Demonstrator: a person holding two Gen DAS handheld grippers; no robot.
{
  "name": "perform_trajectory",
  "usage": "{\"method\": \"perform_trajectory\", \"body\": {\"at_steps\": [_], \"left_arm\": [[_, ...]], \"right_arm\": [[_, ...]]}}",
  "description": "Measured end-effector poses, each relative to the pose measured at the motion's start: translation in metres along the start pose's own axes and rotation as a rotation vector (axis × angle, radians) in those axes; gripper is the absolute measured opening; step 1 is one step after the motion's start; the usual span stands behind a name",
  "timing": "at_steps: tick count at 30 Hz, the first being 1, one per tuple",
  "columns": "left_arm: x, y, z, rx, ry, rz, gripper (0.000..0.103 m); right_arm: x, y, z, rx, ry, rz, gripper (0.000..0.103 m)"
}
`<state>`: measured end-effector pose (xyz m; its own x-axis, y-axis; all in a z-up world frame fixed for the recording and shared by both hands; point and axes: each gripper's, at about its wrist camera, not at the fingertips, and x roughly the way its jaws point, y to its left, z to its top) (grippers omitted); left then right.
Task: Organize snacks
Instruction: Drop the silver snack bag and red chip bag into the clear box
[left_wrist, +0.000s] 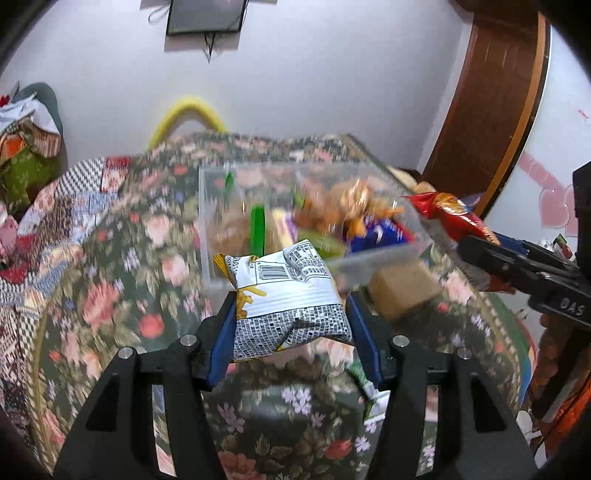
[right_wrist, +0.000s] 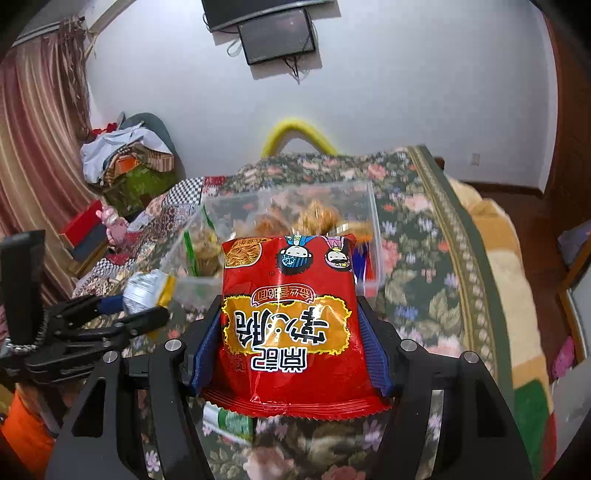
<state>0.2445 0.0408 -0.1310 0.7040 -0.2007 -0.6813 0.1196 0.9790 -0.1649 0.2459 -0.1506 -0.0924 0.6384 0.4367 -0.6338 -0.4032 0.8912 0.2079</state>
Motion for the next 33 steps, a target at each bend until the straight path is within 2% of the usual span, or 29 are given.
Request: {"method": "perform_trajectory", "body": {"at_steps": [6,11,21,33], "left_arm": [[-0.004,0.0,0.032,0.011,-0.065,0.03,0.057],[0.005,-0.001,0.054,0.022,-0.085,0.037,0.057],[0.054,0.008,0.078,-0.001,-0.006,0.007,0.057],[0.1,0.019,0.098,0.004,0.038,0.056,0.058]], "right_arm": [[0.003,0.006,0.023,-0.03,-0.051,0.008,0.063],[0.016,0.007,0.038,-0.051,-0.072,-0.004,0.063],[0.054,-0.001,0.055,-0.027,-0.024,-0.005,0.063],[0.093,-0.01,0.067,-0.013,0.054,-0.019,0.063]]}}
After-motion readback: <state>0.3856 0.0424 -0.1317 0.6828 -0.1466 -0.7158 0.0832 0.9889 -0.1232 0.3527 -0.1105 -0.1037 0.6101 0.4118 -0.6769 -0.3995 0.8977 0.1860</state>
